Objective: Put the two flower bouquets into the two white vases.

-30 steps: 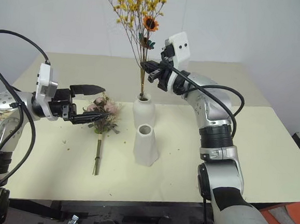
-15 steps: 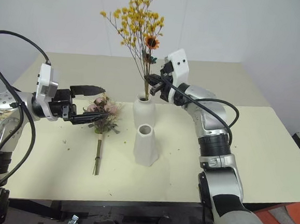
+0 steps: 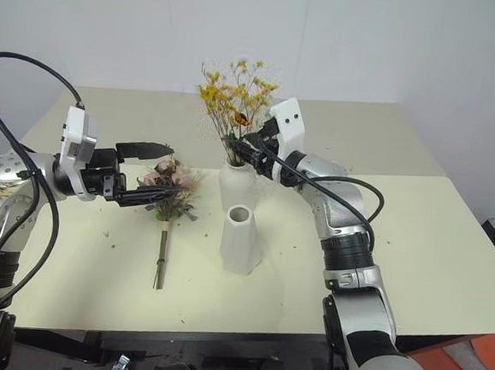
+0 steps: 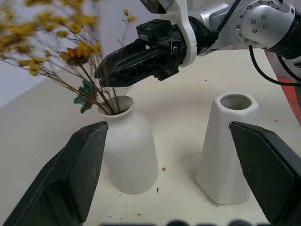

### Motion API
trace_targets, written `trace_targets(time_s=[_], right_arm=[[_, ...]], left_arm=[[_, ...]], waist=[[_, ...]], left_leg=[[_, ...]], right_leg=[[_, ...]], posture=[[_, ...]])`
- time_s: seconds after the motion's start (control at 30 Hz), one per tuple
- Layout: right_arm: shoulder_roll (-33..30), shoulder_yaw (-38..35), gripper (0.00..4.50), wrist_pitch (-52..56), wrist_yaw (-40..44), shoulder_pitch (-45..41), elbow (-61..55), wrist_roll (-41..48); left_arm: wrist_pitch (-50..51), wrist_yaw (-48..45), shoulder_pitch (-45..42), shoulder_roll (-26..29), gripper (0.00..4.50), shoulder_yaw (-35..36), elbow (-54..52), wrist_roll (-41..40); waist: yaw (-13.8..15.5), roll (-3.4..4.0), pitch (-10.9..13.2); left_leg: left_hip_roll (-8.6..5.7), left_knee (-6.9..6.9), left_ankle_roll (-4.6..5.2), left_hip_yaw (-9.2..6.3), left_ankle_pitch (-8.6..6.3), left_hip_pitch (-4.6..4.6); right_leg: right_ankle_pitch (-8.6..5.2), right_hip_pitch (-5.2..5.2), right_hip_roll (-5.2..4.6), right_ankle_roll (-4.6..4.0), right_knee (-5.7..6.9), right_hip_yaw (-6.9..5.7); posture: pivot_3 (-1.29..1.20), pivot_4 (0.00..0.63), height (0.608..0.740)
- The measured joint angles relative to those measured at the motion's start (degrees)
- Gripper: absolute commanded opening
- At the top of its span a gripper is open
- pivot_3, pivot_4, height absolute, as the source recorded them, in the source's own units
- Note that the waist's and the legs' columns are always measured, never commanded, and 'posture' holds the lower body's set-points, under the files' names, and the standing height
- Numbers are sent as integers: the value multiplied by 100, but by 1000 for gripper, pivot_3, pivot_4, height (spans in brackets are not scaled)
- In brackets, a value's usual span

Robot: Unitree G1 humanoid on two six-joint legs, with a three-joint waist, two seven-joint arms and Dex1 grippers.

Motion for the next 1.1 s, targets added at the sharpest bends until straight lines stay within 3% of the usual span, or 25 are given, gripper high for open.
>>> trace_targets(time_s=[0.13,0.57,0.7,0.87,1.1], right_arm=[[-44,-1,4462,2,-13,160,-160,1],[-946,-46,4462,639,282,729,-1333,265],[-1358,-97,4462,673,516,908,-1535,357],[-1971,-282,4462,655,1109,1120,-1699,604],[-2537,-321,4462,304,2161,1129,-1708,904]], left_arm=[[-5,34,-6,-32,4500,4,19,0],[139,482,-90,-38,4500,464,42,-198],[497,709,283,299,4500,633,-266,-274],[1785,1565,863,994,4500,667,-728,-39],[4612,3094,148,940,4500,82,-1184,-43]], waist=[[0,0,0],[3,0,0],[-7,-1,0],[7,-3,2],[21,-7,4]], left_leg=[[0,0,0,0,0,0],[0,0,0,0,0,1],[0,-1,0,1,0,0],[0,1,0,0,0,4],[-3,2,0,-3,0,2]], right_leg=[[0,0,0,0,1,0],[-13,1,0,21,0,0],[-14,1,-1,20,-3,1],[-30,4,-1,46,0,1],[-34,10,-2,53,-8,-1]], posture=[[0,150,740],[0,150,740],[0,150,740],[0,150,740],[0,150,740]])
